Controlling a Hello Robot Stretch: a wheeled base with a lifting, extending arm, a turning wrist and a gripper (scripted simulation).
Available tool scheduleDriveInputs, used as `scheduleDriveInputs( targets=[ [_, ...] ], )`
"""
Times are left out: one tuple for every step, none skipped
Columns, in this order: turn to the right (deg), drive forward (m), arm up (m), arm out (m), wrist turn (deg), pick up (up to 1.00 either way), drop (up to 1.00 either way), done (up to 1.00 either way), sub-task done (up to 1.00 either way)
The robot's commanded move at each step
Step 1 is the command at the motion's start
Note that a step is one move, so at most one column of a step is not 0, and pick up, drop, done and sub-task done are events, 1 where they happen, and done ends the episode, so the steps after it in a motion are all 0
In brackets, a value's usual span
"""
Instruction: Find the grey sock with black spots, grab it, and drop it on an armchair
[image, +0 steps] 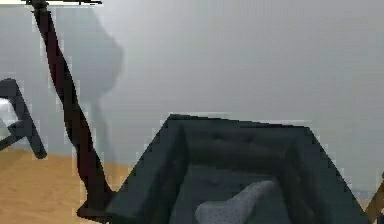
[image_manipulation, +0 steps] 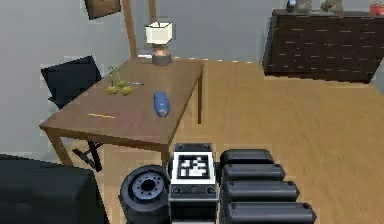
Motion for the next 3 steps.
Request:
scheduleDriveInputs(
  targets=[
    [45.0,0.0,0.0,0.0,0.0,0.0,0.0,0.0,0.0],
    [45.0,0.0,0.0,0.0,0.0,0.0,0.0,0.0,0.0],
    [30.0,0.0,0.0,0.0,0.0,0.0,0.0,0.0,0.0]
  ],
)
